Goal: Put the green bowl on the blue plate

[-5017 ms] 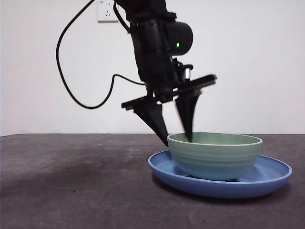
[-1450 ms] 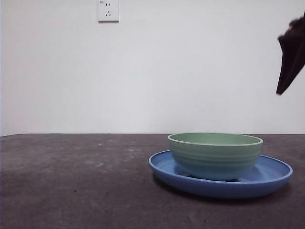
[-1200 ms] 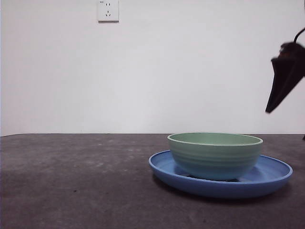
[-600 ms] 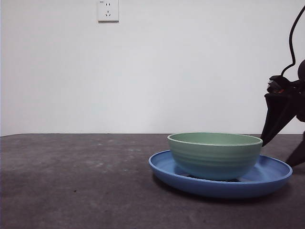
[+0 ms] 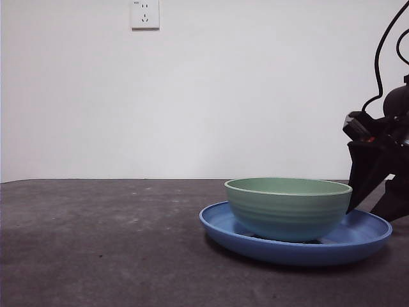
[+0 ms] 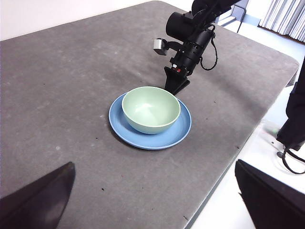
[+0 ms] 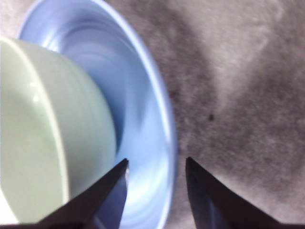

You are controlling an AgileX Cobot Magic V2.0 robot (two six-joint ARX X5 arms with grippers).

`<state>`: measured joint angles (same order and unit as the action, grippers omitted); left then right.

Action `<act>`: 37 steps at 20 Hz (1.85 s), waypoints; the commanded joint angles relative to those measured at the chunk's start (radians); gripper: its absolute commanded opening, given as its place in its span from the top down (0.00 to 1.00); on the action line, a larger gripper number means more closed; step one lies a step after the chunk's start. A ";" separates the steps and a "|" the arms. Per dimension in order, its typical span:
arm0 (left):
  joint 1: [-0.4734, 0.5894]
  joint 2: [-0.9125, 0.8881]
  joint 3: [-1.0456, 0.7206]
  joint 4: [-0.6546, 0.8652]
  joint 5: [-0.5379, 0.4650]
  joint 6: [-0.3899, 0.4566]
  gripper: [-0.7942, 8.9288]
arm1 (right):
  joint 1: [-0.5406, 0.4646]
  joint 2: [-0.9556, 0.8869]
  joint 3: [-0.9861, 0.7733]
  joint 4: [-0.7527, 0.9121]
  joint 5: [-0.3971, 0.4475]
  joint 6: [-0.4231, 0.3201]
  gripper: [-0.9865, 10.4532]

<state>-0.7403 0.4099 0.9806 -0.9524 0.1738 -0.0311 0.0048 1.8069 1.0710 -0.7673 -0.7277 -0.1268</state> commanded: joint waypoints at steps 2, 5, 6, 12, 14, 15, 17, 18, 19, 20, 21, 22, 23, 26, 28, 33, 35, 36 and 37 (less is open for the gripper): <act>-0.006 0.001 0.008 0.010 -0.002 0.015 0.30 | 0.003 0.037 0.016 0.009 0.037 0.001 0.80; -0.006 0.001 0.008 0.010 -0.002 0.016 0.30 | 0.006 0.049 0.016 0.008 0.047 0.004 0.86; -0.006 0.001 0.008 0.010 -0.002 0.016 0.30 | 0.006 0.049 0.016 0.008 0.047 0.004 0.90; -0.006 0.001 0.008 0.010 -0.002 0.016 0.30 | 0.008 0.049 0.018 0.013 0.046 0.027 0.91; -0.006 0.001 0.008 0.010 -0.002 0.016 0.30 | 0.008 0.049 0.033 0.003 0.045 0.055 0.91; -0.006 0.001 0.007 0.010 -0.002 0.016 0.30 | 0.008 0.049 0.047 -0.008 0.044 0.070 0.91; -0.006 0.001 0.008 0.010 -0.002 0.016 0.30 | 0.015 0.048 0.084 -0.043 0.045 0.090 0.91; -0.006 0.001 0.008 0.010 -0.002 0.016 0.30 | 0.022 0.048 0.108 -0.065 0.047 0.098 0.91; -0.006 0.001 0.008 0.010 -0.002 0.016 0.30 | 0.032 0.048 0.132 -0.085 0.048 0.106 0.91; -0.006 0.001 0.008 0.010 -0.002 0.016 0.30 | 0.048 0.048 0.157 -0.103 0.049 0.116 0.91; -0.006 0.001 0.008 0.010 -0.002 0.016 0.30 | 0.066 0.048 0.180 -0.114 0.055 0.129 0.91; -0.006 0.001 0.008 0.010 -0.002 0.016 0.30 | 0.088 0.048 0.201 -0.120 0.067 0.149 0.91; -0.006 0.001 0.008 0.010 -0.002 0.015 0.30 | 0.115 0.048 0.219 -0.120 0.079 0.170 0.91; -0.006 0.001 0.008 0.010 -0.002 0.016 0.30 | 0.196 0.048 0.237 -0.072 0.082 0.243 0.91; -0.006 0.001 0.008 0.010 -0.002 0.015 0.30 | 0.245 0.049 0.236 -0.030 0.084 0.288 0.91; -0.006 0.001 0.008 0.010 -0.002 0.016 0.30 | 0.346 0.066 0.236 0.013 0.133 0.342 0.91; -0.006 0.001 0.008 0.010 -0.002 0.016 0.30 | 0.364 0.096 0.236 0.033 0.133 0.349 0.91; -0.006 0.001 0.008 0.010 -0.002 0.016 0.30 | 0.367 0.113 0.236 0.041 0.128 0.356 0.91; -0.006 0.001 0.008 0.010 -0.002 0.016 0.30 | 0.367 0.130 0.236 0.043 0.126 0.359 0.91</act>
<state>-0.7403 0.4099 0.9802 -0.9524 0.1741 -0.0311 0.3702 1.9160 1.2881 -0.7292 -0.5903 0.2153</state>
